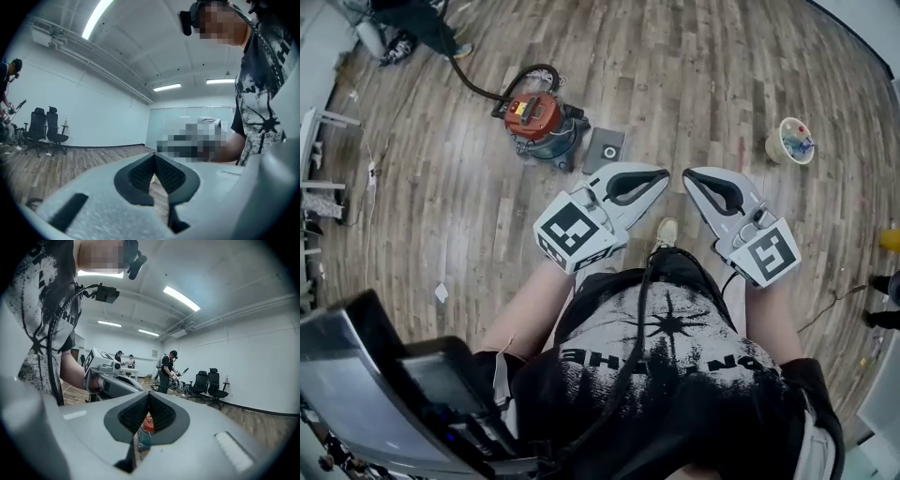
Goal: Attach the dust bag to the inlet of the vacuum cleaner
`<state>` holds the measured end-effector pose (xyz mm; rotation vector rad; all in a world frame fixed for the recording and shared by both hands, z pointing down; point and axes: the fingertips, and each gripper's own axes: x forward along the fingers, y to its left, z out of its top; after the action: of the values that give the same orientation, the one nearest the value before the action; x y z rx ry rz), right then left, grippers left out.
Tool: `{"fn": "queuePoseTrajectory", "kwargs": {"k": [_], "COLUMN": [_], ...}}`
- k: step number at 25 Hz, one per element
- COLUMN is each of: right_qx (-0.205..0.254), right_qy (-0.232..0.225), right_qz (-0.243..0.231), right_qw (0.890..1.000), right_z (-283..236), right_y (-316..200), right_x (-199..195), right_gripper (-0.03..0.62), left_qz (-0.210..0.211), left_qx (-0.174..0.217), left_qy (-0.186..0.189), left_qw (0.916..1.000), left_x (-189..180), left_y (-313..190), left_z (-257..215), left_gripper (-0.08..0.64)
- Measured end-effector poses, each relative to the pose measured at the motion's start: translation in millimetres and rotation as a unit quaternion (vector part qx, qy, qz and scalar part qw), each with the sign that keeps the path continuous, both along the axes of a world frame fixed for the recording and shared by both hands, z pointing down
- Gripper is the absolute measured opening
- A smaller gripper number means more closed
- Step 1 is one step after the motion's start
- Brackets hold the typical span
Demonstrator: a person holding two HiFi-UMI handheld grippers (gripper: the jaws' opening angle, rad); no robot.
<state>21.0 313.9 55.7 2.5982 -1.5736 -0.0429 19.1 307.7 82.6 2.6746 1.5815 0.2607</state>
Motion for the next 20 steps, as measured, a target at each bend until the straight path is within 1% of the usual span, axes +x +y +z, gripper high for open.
{"fn": "queuePoseTrajectory", "kwargs": {"k": [3, 5, 10, 14, 17, 20], "right_qx": [-0.009, -0.019, -0.011, -0.003, -0.002, -0.029], "right_qy": [0.005, 0.003, -0.004, -0.007, -0.011, -0.019], "right_qz": [-0.018, -0.019, -0.019, -0.034, -0.045, -0.063], "right_qw": [1.0, 1.0, 1.0, 0.999, 0.999, 0.997], "right_z": [1.5, 5.8, 10.4, 7.5, 4.2, 11.1], "right_y": [22.7, 42.6, 84.0, 91.9, 88.2, 79.2], "right_x": [33.6, 54.5, 90.7, 111.1, 125.9, 139.9], "right_gripper": [0.008, 0.008, 0.008, 0.008, 0.008, 0.008], "left_qz": [-0.019, -0.024, -0.029, -0.049, -0.061, -0.078], "left_qx": [0.004, 0.008, 0.02, 0.015, 0.01, 0.011], "left_qy": [-0.001, -0.003, 0.0, -0.002, -0.013, -0.016], "left_qw": [0.9998, 0.9997, 0.9994, 0.9987, 0.998, 0.9968], "left_x": [36.2, 57.8, 95.7, 115.6, 127.2, 139.9], "left_y": [20.0, 36.2, 72.0, 81.2, 79.3, 68.2], "left_z": [-1.5, -1.7, -1.0, -1.9, 2.0, 4.3], "left_gripper": [0.0, 0.0, 0.0, 0.0, 0.0, 0.0]}}
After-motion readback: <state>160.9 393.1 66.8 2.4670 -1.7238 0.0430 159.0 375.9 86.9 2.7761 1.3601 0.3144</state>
